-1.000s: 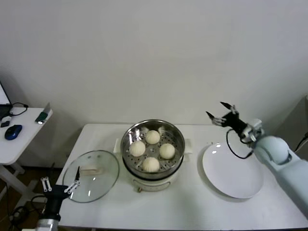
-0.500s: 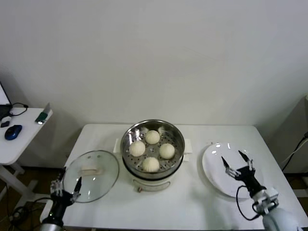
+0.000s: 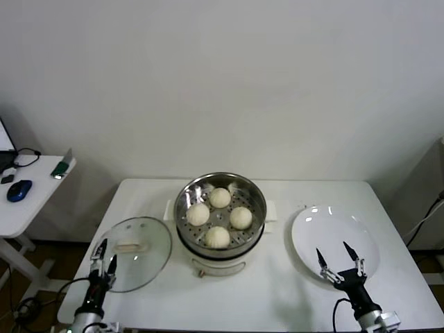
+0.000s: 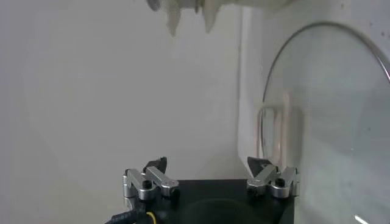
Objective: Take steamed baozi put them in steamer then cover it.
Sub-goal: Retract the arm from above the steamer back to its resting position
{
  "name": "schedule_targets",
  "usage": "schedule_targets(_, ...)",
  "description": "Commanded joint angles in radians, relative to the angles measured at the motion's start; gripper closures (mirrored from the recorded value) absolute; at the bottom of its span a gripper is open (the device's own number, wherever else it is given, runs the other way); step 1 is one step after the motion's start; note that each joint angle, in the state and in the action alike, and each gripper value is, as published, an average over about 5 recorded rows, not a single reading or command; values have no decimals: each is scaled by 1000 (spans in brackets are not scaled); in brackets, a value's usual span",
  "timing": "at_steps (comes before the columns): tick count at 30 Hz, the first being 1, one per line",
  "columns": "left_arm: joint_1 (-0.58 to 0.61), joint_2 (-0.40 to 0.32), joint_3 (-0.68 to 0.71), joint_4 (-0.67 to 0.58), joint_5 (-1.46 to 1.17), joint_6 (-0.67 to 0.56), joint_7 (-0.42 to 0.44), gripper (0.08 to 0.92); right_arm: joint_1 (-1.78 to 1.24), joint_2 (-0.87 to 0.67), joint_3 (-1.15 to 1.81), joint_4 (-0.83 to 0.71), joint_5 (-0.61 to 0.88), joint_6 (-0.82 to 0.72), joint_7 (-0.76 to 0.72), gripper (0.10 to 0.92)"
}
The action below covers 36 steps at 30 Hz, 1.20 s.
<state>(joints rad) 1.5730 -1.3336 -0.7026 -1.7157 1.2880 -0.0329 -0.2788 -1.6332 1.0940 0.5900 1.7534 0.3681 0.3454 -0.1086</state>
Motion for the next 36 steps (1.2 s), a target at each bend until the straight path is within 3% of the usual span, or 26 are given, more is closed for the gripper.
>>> schedule_targets(1,-78,-8,27,69,106,69,-16,177,-61,55,29,59,-14,18,5,203)
schedule_targets(27,-234,-15,102,217,80,134,14,183,-109,106,64,58,-14,32,-7,203)
schedule_targets(36,-249,-22,113,259,80,141,9,407,-114,123,59,67,-23,28,-9,203)
